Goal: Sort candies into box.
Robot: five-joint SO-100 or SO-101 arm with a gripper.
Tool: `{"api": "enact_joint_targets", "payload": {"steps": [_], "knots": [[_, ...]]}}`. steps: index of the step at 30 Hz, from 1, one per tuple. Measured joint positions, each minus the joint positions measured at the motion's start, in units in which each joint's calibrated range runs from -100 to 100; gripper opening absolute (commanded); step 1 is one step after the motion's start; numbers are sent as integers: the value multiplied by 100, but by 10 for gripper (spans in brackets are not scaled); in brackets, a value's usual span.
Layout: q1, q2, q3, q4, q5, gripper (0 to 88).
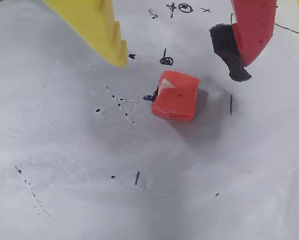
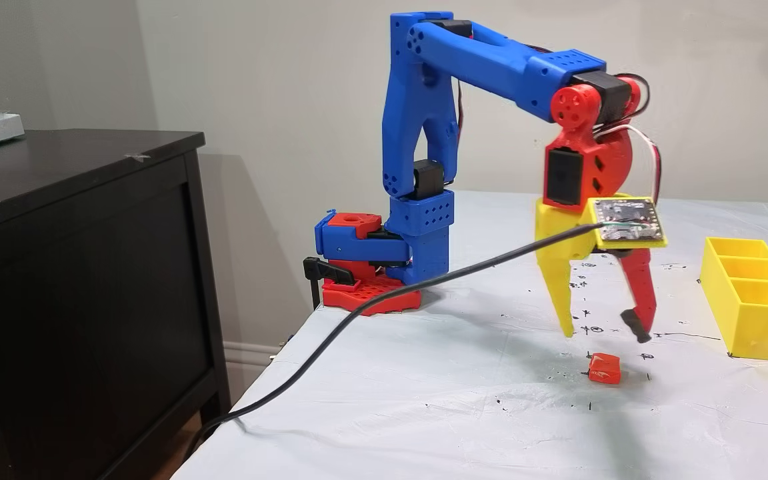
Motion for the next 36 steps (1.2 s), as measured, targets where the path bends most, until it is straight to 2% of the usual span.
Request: {"api": "enact_joint_targets", "payload": {"steps": [18, 20, 21, 28, 30, 36], "knots": [[-39, 491, -197, -190, -68, 247], [-86, 558, -197, -222, -122, 239], [-86, 592, -197, -246, -161, 207], [-86, 778, -197, -294, -317, 184], [-86, 787, -197, -294, -313, 230], [-86, 787, -197, -294, -278, 272]]}}
